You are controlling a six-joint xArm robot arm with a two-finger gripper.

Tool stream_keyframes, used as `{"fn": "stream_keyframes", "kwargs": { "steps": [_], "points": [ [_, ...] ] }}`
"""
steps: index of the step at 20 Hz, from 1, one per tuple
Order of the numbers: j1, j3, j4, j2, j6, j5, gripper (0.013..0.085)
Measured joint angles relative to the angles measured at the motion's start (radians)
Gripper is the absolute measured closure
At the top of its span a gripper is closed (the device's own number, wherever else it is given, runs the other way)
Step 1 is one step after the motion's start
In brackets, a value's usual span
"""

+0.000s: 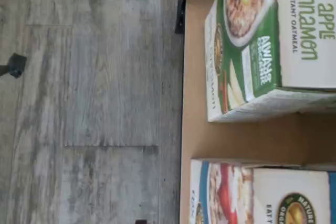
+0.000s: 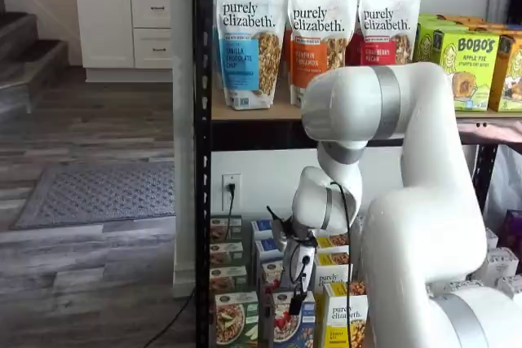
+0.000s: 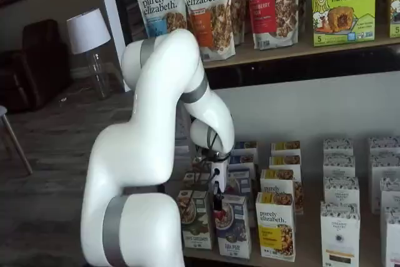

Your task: Pick up the blue and white box that is on the bottom shelf, the second box from the left

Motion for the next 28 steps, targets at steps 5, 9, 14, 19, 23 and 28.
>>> {"fn": "stream_keyframes", "kwargs": {
  "steps": [5,9,14,19,23,28],
  "points": [
    [-0.007,-0.034,0.017,0.029,-0.021,-0.008,0.013],
    [-0.017,-0.074,0.005,0.059,-0.019,0.002,0.013],
    [-0.021,-0.119,-0.017,0.096,-0.003,0.012,0.013],
    [-0.02,-0.164,-0.043,0.139,0.022,0.019,0.013],
    [-0.017,-0.195,-0.062,0.171,0.041,0.025,0.013],
    [-0.014,-0.218,-0.099,0.191,0.075,0.04,0.013]
  ]
}}
